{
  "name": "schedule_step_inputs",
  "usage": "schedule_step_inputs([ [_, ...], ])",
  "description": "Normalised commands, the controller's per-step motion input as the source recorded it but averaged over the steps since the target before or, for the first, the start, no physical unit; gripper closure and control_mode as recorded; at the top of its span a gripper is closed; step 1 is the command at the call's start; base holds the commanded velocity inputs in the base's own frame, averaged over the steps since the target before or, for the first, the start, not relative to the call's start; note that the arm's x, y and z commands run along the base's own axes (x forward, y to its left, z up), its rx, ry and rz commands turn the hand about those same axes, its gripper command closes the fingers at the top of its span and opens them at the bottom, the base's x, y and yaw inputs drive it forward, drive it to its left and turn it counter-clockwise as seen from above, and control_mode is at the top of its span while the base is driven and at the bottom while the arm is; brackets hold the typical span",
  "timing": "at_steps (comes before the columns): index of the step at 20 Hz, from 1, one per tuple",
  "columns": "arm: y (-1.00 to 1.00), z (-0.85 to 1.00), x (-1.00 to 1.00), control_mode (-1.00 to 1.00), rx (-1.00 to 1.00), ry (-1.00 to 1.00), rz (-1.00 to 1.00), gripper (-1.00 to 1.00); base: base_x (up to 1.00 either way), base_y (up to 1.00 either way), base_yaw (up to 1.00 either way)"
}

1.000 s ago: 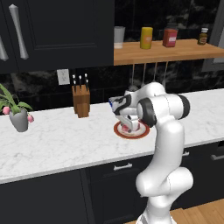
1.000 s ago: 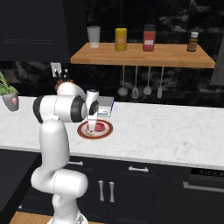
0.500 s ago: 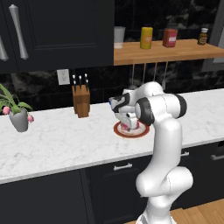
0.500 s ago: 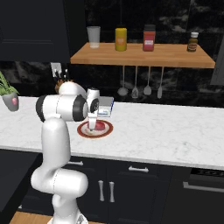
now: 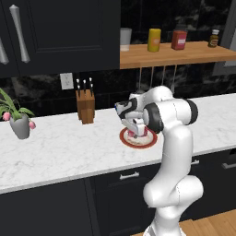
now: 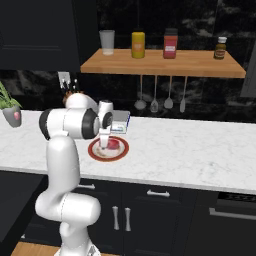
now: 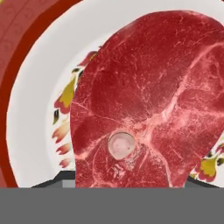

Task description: Pick up the knife from the drawer and place it on the cutting board. Then place the meat from the plate to the cutting board.

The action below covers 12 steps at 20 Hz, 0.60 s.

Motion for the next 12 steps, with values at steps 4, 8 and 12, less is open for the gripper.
schedule_step_inputs([
  [4, -0.12, 0.27, -0.36, -1.0, 0.0, -0.02, 0.0, 1.0, 0.0, 0.0, 0.0],
  [8, -0.15, 0.74, -0.43, -1.0, -0.02, -0.05, 0.09, 1.0, 0.0, 0.0, 0.0],
  [12, -0.08, 0.88, -0.48, -1.0, -0.08, -0.07, 0.22, 1.0, 0.0, 0.0, 0.0],
])
